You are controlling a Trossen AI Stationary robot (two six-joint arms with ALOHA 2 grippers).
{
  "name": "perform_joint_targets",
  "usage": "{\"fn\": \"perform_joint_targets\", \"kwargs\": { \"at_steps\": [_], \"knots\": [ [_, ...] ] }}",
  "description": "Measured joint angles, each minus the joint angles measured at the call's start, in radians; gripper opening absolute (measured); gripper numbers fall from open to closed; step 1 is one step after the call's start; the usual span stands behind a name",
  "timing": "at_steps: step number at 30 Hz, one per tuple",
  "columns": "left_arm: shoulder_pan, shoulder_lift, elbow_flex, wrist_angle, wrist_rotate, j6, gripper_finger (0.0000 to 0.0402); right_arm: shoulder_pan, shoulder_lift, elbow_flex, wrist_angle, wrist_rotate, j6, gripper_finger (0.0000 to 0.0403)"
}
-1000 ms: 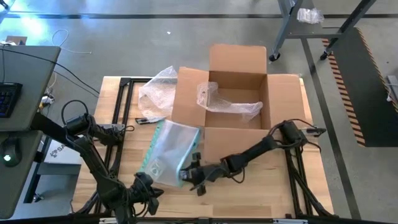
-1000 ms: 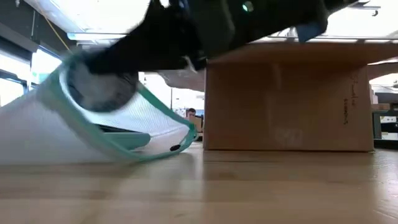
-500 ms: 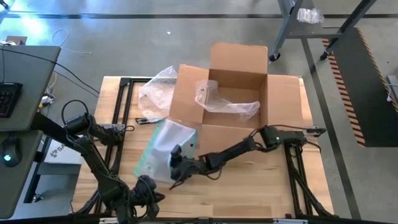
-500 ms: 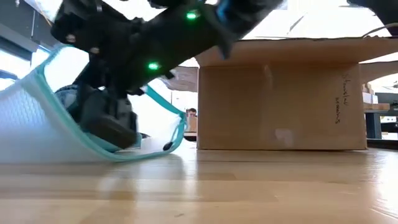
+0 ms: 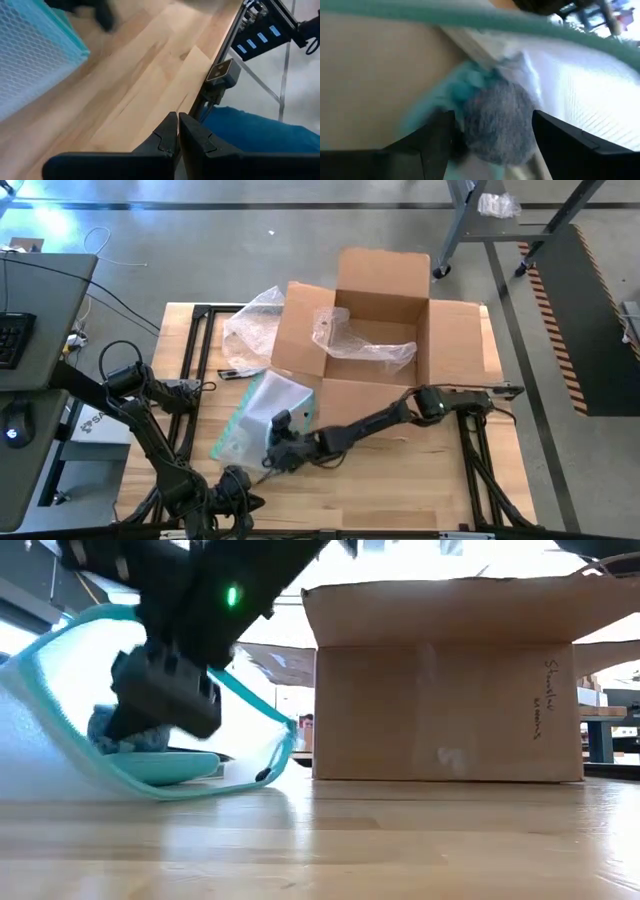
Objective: Unpack boxes
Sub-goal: Put the blue scented candle into the white zip bag, then close the white zip bag
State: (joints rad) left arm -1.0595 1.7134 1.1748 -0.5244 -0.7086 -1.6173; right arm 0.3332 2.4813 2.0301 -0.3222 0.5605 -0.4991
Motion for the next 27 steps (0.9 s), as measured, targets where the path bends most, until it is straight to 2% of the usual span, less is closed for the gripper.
{"fn": "perform_joint_targets", "kwargs": {
  "at_steps": [2, 5, 8, 10, 14, 16, 18, 22, 27],
  "knots": [
    [0.001, 0.0, -0.002, -0.003, 0.0, 0.005, 0.0, 0.02, 0.0, 0.036, -0.054, -0.017, 0.012, 0.0251],
    [0.005, 0.0, -0.002, -0.001, -0.007, 0.014, 0.0, 0.028, -0.001, 0.049, -0.043, -0.02, 0.002, 0.0251],
    [0.006, 0.0, -0.002, -0.001, -0.008, 0.014, 0.0, 0.045, -0.004, 0.048, -0.078, 0.072, 0.008, 0.0251],
    [0.005, 0.0, -0.003, -0.001, -0.008, 0.024, 0.0, 0.067, -0.022, 0.047, -0.123, 0.093, 0.004, 0.0248],
    [0.003, 0.0, -0.003, 0.0, -0.011, 0.085, 0.0, 0.131, -0.089, 0.049, -0.318, 0.08, 0.096, 0.0236],
    [0.004, 0.001, -0.003, 0.003, -0.013, 0.173, 0.0, 0.159, -0.11, 0.049, -0.455, 0.053, 0.173, 0.0229],
    [0.011, 0.008, -0.003, 0.003, -0.003, 0.33, 0.0, 0.191, -0.121, 0.048, -0.57, 0.015, 0.25, 0.0225],
    [0.03, 0.042, -0.003, 0.001, -0.001, 0.651, 0.001, 0.273, -0.138, 0.047, -0.705, 0.017, 0.42, 0.0222],
    [0.096, 0.076, -0.003, -0.003, 0.074, 0.866, 0.007, 0.366, -0.138, 0.033, -0.758, 0.073, 0.573, 0.0222]
  ]
}}
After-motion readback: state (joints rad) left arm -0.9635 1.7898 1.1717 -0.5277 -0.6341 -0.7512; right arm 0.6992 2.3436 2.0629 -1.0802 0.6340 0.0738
